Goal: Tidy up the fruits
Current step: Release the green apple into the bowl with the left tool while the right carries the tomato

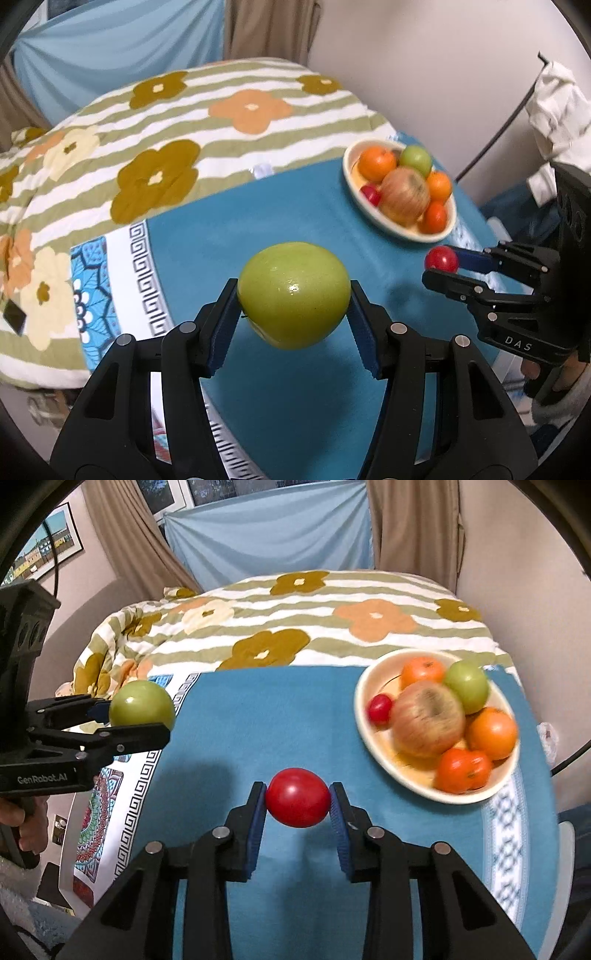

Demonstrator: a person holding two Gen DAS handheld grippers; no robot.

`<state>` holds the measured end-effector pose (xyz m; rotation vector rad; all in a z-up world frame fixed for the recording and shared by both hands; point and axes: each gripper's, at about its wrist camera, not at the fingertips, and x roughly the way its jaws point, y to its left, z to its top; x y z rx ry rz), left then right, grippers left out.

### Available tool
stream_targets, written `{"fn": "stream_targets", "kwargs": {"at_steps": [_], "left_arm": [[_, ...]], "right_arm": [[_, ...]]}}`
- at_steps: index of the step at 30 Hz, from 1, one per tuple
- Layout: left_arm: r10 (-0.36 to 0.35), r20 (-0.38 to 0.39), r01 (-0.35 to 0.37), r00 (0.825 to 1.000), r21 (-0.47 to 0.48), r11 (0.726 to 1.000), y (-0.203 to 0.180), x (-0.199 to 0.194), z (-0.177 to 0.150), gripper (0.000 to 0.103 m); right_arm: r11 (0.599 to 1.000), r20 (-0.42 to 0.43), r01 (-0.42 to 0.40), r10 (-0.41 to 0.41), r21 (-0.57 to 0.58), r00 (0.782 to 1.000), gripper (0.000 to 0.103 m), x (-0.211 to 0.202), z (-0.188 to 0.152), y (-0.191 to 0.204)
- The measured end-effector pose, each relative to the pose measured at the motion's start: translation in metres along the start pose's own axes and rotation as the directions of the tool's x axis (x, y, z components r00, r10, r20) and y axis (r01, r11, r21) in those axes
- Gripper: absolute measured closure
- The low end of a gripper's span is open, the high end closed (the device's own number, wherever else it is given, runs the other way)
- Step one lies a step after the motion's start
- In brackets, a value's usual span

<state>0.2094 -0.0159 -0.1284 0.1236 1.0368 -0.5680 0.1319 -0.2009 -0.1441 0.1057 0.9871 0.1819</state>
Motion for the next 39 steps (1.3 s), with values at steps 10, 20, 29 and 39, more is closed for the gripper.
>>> {"fn": "stream_targets", "kwargs": {"at_steps": [10,20,29,39], "left_arm": [[-0.003,0.048,0.008,0.999,-0.09,0.996,-0.074,0.019,0.033,0.042],[0.012,0.079,-0.003,0.997,-0.119,0.993,-0.115,0.056,0.076,0.042],[0.051,0.062,-0.041,0.997,-0.157,0.987,-0.113,0.109,0.109,0.042],[0.085,-0.001,-0.084,0.996,-0.163,0.983,-0.1,0.161,0.122,0.042]], "right_arm": [[0.999,0.018,-0.009,0.01,-0.033,1.0,0.071,-0.029,0.014,-0.071],[0.998,0.04,-0.018,0.021,-0.057,0.999,0.071,-0.035,0.034,-0.134],[0.998,0.038,-0.029,0.031,-0.058,0.999,0.071,-0.017,0.056,-0.184],[0.998,0.026,-0.051,0.052,-0.041,0.998,0.071,0.008,0.065,-0.206]]}}
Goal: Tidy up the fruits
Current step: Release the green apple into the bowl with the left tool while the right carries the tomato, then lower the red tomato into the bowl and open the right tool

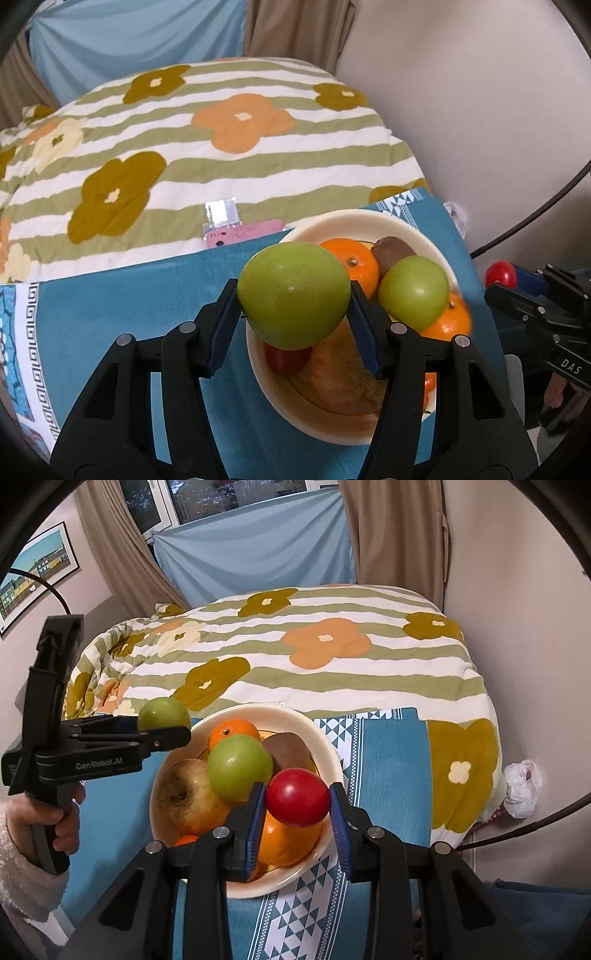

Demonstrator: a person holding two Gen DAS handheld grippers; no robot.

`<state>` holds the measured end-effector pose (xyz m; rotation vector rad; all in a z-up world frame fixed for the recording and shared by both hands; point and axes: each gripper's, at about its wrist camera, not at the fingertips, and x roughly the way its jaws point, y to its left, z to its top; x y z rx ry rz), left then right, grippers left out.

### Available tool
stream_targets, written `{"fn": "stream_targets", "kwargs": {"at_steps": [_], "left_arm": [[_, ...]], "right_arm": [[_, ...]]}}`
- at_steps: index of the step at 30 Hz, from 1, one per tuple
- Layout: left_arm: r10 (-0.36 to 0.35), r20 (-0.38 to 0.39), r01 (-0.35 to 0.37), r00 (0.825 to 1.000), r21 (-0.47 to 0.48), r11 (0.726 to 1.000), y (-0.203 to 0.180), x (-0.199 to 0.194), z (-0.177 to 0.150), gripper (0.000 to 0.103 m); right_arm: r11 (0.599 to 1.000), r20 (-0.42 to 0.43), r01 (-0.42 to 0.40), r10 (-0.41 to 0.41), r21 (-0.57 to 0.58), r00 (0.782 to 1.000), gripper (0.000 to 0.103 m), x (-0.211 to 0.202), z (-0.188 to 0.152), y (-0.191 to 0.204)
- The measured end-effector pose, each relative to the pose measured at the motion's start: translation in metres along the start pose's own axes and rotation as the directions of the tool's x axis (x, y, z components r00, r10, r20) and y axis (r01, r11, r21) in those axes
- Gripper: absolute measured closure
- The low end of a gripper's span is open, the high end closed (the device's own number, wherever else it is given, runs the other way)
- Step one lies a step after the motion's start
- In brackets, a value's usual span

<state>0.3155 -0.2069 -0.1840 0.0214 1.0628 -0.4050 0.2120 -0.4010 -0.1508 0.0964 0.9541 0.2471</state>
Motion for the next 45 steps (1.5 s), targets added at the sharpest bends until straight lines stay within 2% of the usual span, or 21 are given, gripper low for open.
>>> {"fn": "stream_targets", "kwargs": {"at_steps": [4,5,6,8,10,17,26,32,36,45], "left_arm": [[0.007,-0.032,-0.007,0.999,-0.002,1.0,0.004,0.013,-0.002,0.041],[-0.008,-0.035,0.008,0.999,-0.006,1.0,0.005,0.014,-0.003,0.033],[-0.017,-0.028,0.017,0.999,-0.015,1.0,0.006,0.013,-0.004,0.017],[-0.031,-0.005,0.03,1.0,-0.031,0.999,0.008,0.007,-0.004,0.0],[-0.045,0.026,0.046,0.999,-0.044,0.998,0.01,-0.003,-0.003,0.0],[-0.025,0.048,0.028,0.999,-0.065,0.997,0.014,-0.027,-0.001,0.0],[0.06,0.08,-0.053,0.995,-0.093,0.994,0.016,-0.065,-0.016,0.0],[0.13,0.092,-0.117,0.987,-0.129,0.985,0.025,-0.084,-0.028,0.0],[0.165,0.057,-0.152,0.985,-0.175,0.973,0.029,-0.082,-0.044,0.0],[0.15,-0.009,-0.149,0.989,-0.201,0.968,0.026,-0.077,-0.077,0.0]], "right_arm": [[1.0,-0.001,-0.006,0.006,0.012,1.0,0.071,0.004,-0.002,-0.002],[1.0,-0.002,-0.007,0.007,0.014,1.0,0.071,0.005,-0.003,-0.003],[1.0,-0.003,-0.008,0.008,0.015,1.0,0.071,0.006,-0.002,-0.004],[1.0,-0.004,-0.007,0.007,0.019,1.0,0.071,0.007,-0.002,-0.005],[1.0,-0.003,-0.008,0.008,0.022,1.0,0.071,0.006,-0.001,-0.007],[1.0,0.011,-0.005,0.005,0.024,1.0,0.071,0.001,0.006,-0.01],[1.0,0.015,-0.023,0.023,-0.021,1.0,0.071,-0.004,0.016,-0.011],[0.995,0.002,-0.069,0.07,-0.072,0.998,0.071,0.007,0.022,-0.021],[0.992,-0.024,-0.095,0.094,-0.085,0.995,0.071,0.023,0.02,-0.025],[0.989,-0.062,-0.131,0.127,-0.071,0.99,0.069,0.036,0.016,-0.028]]}}
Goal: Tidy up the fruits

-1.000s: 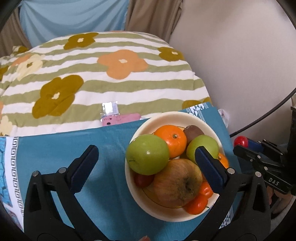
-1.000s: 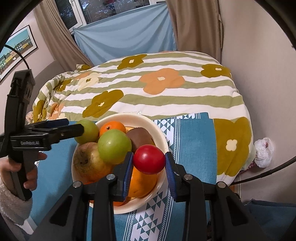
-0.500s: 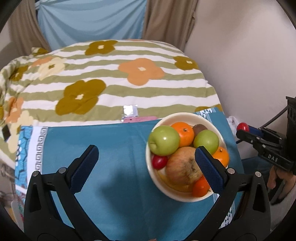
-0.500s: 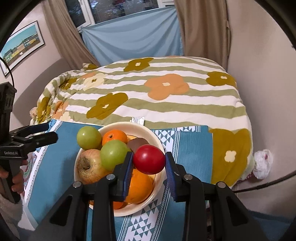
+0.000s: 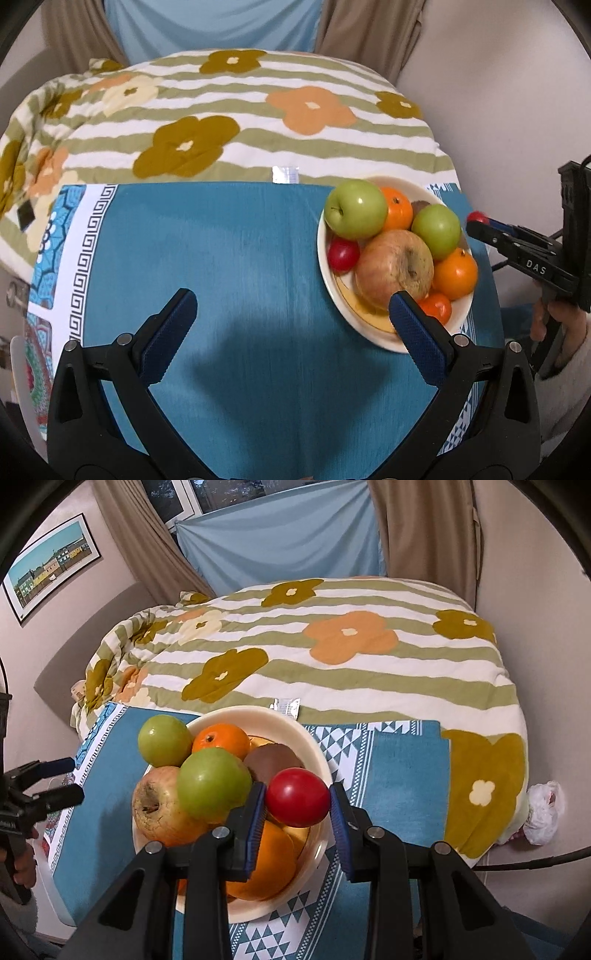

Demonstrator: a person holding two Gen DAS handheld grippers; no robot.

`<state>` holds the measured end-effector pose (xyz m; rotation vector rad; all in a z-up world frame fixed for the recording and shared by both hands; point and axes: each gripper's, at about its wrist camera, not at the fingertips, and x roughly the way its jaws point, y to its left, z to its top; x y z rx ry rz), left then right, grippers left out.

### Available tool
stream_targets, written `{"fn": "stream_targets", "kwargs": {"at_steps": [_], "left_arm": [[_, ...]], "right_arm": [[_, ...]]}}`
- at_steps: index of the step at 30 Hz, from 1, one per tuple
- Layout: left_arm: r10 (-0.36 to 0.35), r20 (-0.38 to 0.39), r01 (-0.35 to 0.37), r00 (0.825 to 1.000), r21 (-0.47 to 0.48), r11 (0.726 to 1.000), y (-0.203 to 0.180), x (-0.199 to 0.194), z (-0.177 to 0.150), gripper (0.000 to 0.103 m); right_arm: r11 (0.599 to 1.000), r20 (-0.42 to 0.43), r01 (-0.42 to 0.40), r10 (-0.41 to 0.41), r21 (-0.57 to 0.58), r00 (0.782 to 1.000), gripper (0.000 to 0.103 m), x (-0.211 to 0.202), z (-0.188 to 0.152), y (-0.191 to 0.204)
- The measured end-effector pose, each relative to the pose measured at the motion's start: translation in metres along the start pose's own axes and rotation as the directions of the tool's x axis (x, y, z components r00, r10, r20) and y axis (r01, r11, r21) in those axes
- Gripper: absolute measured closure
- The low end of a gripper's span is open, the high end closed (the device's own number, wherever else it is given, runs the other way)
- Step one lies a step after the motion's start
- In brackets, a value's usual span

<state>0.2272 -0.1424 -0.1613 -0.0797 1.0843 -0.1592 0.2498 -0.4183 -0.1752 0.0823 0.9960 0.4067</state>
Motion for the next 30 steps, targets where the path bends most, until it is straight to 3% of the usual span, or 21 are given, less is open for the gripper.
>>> {"fn": "stream_targets", "kwargs": {"at_steps": [1,3,5,11,19,23,26,30], "left_arm": [[0.003,0.002,-0.003,1.0,0.008,1.0,0.0,-0.002,-0.001,0.0],[0.006,0.008,-0.006,1.0,0.021,1.0,0.0,-0.006,-0.002,0.0],[0.006,0.018,-0.007,1.0,0.03,1.0,0.001,-0.014,-0.002,0.0],[-0.009,0.073,0.005,0.997,0.057,0.998,0.007,-0.045,-0.007,0.0],[-0.023,0.18,0.006,0.983,0.093,0.996,0.019,-0.109,-0.021,0.0],[-0.003,0.238,-0.021,0.971,0.098,0.995,0.027,-0.146,-0.032,0.0],[0.025,0.29,-0.053,0.957,0.089,0.995,0.033,-0.175,-0.043,0.0],[0.05,0.354,-0.077,0.934,0.062,0.995,0.042,-0.211,-0.061,0.0]], "right_arm": [[1.0,-0.008,0.008,-0.008,-0.006,1.0,0.063,0.001,-0.001,0.001],[0.999,0.005,0.036,-0.036,-0.022,0.999,0.023,-0.003,-0.004,0.004],[0.998,0.029,0.054,-0.054,-0.026,0.998,0.013,-0.011,-0.007,0.008],[0.996,0.076,0.086,-0.086,0.004,0.993,0.013,-0.044,-0.015,0.028],[0.99,0.177,0.141,-0.144,0.03,0.974,0.013,-0.107,-0.026,0.086],[0.985,0.207,0.167,-0.174,0.05,0.963,0.012,-0.138,-0.033,0.122],[0.984,0.223,0.17,-0.179,0.061,0.958,0.0,-0.153,-0.037,0.145],[0.977,0.239,0.202,-0.214,0.071,0.947,0.0,-0.172,-0.045,0.179]]}}
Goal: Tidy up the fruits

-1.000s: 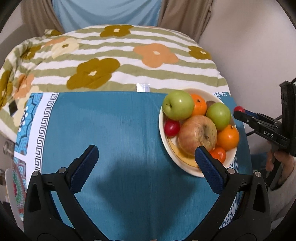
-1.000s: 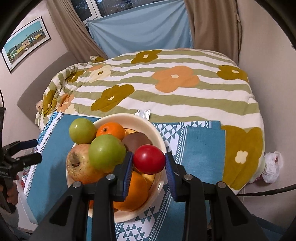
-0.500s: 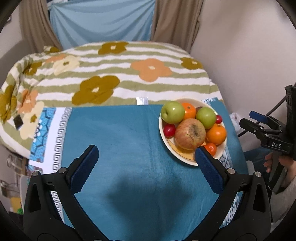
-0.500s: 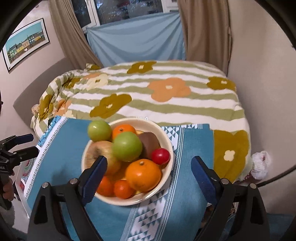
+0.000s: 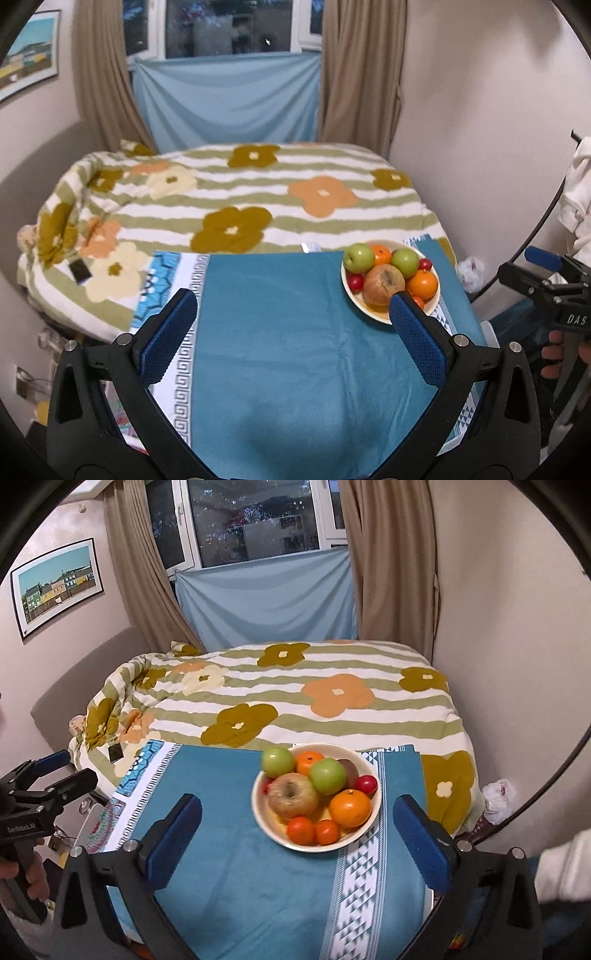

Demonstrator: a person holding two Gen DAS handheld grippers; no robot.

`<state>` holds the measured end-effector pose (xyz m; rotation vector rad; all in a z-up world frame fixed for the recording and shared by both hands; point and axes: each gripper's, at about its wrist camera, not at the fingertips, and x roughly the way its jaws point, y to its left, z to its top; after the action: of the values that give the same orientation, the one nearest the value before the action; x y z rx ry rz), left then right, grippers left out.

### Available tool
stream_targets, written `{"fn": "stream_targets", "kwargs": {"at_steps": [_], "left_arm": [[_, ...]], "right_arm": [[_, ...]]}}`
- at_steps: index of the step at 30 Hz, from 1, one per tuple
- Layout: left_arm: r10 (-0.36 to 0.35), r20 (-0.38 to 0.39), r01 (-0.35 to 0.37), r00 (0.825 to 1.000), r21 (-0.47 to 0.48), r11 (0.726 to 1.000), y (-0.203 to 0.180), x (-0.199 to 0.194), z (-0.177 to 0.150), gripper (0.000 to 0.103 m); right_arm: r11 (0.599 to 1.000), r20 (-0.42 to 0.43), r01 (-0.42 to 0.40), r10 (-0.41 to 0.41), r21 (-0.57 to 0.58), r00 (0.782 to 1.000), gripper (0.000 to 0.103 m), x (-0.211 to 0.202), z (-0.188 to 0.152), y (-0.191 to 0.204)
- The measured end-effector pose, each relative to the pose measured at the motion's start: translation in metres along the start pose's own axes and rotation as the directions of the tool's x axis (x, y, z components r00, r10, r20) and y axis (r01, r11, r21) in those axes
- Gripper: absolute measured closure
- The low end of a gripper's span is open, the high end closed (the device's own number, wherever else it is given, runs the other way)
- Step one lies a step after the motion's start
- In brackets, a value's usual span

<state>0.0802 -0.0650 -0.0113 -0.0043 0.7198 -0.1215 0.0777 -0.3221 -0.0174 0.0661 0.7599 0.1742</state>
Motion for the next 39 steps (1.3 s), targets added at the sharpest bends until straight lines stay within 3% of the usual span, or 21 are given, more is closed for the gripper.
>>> {"fn": "stream_targets", "kwargs": {"at_steps": [7,13,39], "left_arm": [[0.06,0.095,-0.06,0.994,0.002,0.998,0.013,-0.054,-0.013,0.0],[0.071,0.107,-0.073,0.992,0.015,0.997,0.018,-0.075,-0.027,0.0],[0.05,0.104,-0.049,0.993,-0.012,0.999,0.031,-0.073,-0.036,0.0]], "right_arm": [[0.998,-0.017,0.053,-0.052,0.03,0.998,0.0,-0.026,-0.015,0.035],[0.995,-0.013,0.088,-0.087,0.054,0.996,0.0,-0.035,-0.027,0.049],[0.989,0.011,0.14,-0.14,0.049,0.99,0.0,-0.044,-0.033,0.065]]}}
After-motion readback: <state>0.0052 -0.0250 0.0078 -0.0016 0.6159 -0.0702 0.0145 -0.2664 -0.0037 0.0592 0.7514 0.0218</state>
